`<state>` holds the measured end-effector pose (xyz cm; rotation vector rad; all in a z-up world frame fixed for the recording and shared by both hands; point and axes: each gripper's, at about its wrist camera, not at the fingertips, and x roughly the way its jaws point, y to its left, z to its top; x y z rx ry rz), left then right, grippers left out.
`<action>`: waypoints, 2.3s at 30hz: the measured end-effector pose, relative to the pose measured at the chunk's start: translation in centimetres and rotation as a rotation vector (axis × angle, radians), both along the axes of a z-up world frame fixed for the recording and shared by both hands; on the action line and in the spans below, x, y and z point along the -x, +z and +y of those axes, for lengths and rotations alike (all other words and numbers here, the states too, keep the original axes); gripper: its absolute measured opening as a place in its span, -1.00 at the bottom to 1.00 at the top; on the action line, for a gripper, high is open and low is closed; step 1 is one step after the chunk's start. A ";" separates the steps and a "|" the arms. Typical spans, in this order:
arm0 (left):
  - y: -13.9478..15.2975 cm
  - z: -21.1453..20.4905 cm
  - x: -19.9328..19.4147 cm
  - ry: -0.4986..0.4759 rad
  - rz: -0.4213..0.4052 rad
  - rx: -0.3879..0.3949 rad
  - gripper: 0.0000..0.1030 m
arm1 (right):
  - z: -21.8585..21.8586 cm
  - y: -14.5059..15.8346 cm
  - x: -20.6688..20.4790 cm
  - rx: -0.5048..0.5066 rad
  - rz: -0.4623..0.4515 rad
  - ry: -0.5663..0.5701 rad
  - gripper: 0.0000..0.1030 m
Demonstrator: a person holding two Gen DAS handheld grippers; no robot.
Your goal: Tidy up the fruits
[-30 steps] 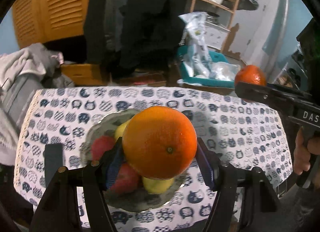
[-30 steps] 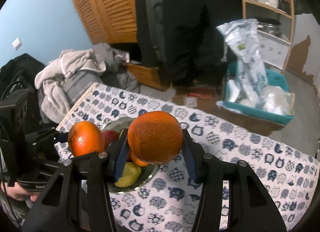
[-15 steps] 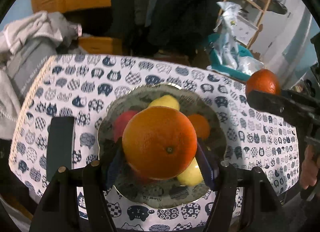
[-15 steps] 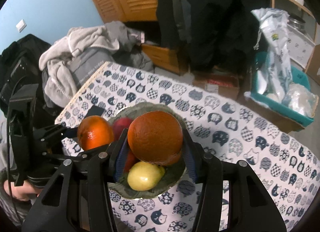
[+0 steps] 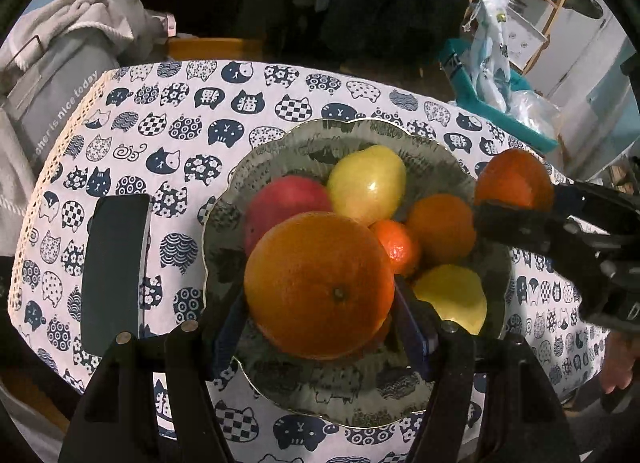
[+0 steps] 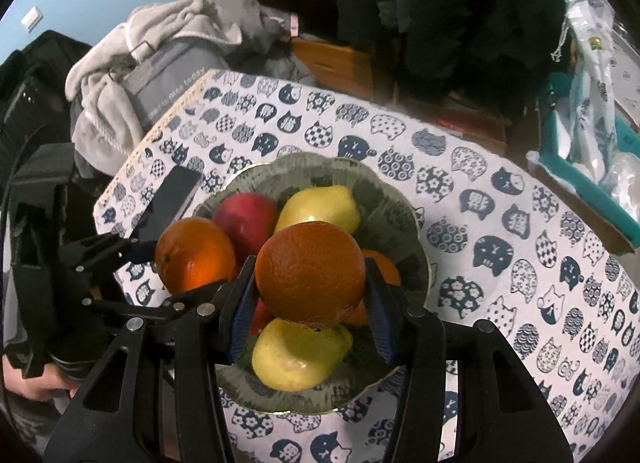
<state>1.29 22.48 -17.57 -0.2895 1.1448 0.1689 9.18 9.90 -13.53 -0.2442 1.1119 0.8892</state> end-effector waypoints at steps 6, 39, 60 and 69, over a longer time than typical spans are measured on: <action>-0.1 -0.1 -0.1 -0.003 0.015 -0.022 0.43 | 0.6 -1.1 -0.2 0.007 0.038 0.006 -0.03; 5.4 -2.1 1.7 -0.026 -0.047 -0.049 0.67 | -2.8 7.1 1.6 -0.070 -0.095 -0.101 0.39; 15.5 -5.5 4.4 -0.065 -0.281 -0.164 0.80 | -8.9 15.9 4.6 -0.157 -0.333 -0.191 0.56; 17.6 -7.1 6.2 -0.088 -0.340 -0.184 0.97 | -10.7 16.6 5.6 -0.159 -0.359 -0.199 0.58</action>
